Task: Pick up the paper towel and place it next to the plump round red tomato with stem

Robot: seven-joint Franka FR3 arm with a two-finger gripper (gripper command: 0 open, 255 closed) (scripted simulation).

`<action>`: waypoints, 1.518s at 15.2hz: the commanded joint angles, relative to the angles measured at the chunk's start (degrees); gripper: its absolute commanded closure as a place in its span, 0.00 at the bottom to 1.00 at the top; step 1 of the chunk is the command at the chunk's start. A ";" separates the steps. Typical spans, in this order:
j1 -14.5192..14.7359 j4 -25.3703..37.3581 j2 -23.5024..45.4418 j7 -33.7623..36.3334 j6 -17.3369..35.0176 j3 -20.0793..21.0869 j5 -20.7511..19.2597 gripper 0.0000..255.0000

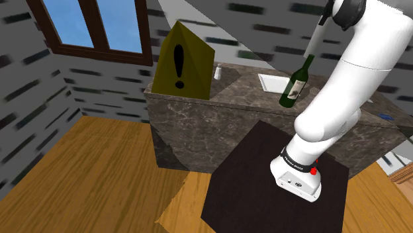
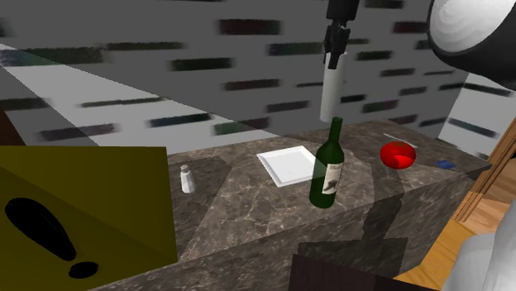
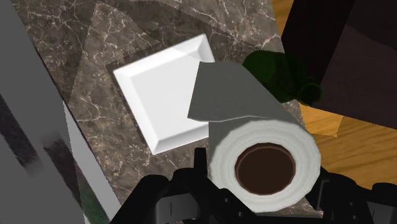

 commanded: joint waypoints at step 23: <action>-46.85 29.79 24.64 -37.14 -14.93 -5.22 23.81 1.00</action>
